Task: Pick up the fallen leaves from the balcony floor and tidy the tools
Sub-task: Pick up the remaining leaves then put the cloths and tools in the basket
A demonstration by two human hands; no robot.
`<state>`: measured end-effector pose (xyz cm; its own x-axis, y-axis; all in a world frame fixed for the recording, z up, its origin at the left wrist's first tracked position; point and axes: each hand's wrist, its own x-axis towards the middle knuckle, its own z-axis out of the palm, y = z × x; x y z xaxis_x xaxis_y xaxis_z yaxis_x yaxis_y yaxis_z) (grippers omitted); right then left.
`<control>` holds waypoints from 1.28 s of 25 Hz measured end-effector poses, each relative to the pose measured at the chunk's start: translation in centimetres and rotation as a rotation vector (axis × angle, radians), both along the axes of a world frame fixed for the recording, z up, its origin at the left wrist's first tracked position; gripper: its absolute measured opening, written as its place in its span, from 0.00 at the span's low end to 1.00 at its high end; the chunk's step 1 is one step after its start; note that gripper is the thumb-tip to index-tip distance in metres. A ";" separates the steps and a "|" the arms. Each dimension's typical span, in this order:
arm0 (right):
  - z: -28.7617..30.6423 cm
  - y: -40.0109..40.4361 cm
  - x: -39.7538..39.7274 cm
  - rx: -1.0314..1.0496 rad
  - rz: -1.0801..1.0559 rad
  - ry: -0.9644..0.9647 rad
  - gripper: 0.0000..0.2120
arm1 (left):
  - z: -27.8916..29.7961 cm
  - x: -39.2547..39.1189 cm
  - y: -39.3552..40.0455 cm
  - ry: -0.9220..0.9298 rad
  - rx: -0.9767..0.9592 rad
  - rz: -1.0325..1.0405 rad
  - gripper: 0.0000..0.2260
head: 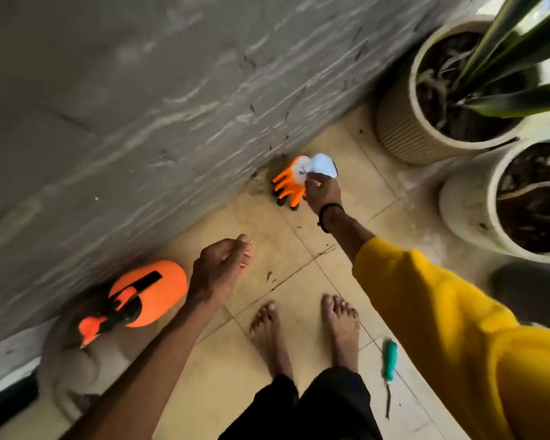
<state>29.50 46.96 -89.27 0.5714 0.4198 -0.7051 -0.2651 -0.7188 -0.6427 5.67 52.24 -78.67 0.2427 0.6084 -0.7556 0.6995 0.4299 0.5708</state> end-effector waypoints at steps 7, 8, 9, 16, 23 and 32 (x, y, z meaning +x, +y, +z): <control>29.0 -9.4 -3.6 0.205 -0.089 -0.315 0.04 | 19.0 4.9 -0.6 -0.020 0.185 -0.488 0.36; 34.2 -10.8 -3.8 0.225 -0.099 -0.255 0.04 | 23.1 5.7 -0.9 -0.035 0.133 -0.511 0.42; 39.3 -12.0 -4.1 0.240 -0.102 -0.201 0.05 | 27.2 6.3 -1.3 -0.075 0.070 -0.510 0.43; 64.5 -17.3 -7.3 0.339 -0.117 -0.318 0.06 | 50.5 5.3 -7.3 -0.407 -0.064 -0.422 0.05; 74.9 -21.8 -13.5 0.467 -0.001 -0.107 0.28 | 60.9 -0.5 -11.5 -0.633 -0.066 -0.360 0.14; 75.9 -29.8 -18.0 0.240 0.126 -0.287 0.28 | 64.1 -4.6 -14.9 -0.585 0.214 -0.875 0.30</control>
